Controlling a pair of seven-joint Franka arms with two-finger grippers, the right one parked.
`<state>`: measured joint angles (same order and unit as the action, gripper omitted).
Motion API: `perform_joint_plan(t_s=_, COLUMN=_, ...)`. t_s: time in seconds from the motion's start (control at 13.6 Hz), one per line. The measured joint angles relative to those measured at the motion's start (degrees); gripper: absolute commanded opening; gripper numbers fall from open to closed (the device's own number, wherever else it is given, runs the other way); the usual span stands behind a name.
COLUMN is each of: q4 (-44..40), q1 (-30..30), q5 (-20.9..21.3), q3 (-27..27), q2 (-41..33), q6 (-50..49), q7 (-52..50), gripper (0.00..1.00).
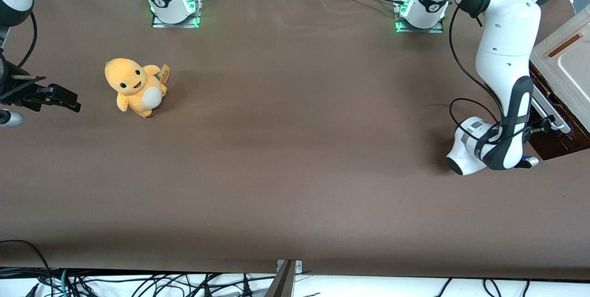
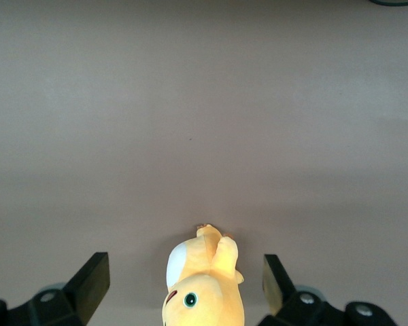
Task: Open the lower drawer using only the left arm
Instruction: 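Pull the handle with the left gripper, sliding the drawer outward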
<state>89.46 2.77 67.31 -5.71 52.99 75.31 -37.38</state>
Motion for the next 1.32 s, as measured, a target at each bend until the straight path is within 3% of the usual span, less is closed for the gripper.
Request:
perform_joint_plan(t_s=0.73, q4=-0.62, q1=2.82, q5=-0.06, q3=0.47, q2=0.19, q6=-0.07, q7=-0.01, gripper=0.16)
perform_joint_plan(t_s=1.32, q4=-2.48, q1=4.69, q5=-2.52, q3=0.69, q2=0.22, q6=-0.15, q7=-0.13, gripper=0.12)
